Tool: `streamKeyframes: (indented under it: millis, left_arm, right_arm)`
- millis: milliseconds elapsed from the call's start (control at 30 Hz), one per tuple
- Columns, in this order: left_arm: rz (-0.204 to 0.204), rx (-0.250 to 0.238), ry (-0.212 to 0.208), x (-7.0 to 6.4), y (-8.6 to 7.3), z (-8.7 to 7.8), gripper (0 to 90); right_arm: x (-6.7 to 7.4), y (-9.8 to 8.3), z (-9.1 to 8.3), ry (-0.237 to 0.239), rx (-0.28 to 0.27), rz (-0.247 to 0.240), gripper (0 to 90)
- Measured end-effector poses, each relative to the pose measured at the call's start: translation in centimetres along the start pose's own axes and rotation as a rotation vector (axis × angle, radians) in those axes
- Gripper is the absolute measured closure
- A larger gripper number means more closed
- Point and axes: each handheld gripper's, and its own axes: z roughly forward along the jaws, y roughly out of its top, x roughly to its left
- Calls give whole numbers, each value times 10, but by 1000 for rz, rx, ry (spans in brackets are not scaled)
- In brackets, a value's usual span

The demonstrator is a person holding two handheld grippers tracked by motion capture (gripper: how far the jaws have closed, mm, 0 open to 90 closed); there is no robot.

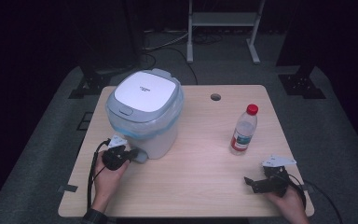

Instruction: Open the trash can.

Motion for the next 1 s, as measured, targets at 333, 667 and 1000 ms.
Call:
streamKeyframes:
  millis: [333,667,1000]
  left_arm:
    - [1,28,13,-1,1,4,900]
    - [20,27,39,-5,-1,6,899]
    - [24,43,37,-4,-3,9,894]
  right_arm:
    - [0,0,0,0,0,1,15]
    - [0,0,0,0,0,0,15]
    - [0,0,0,0,0,1,15]
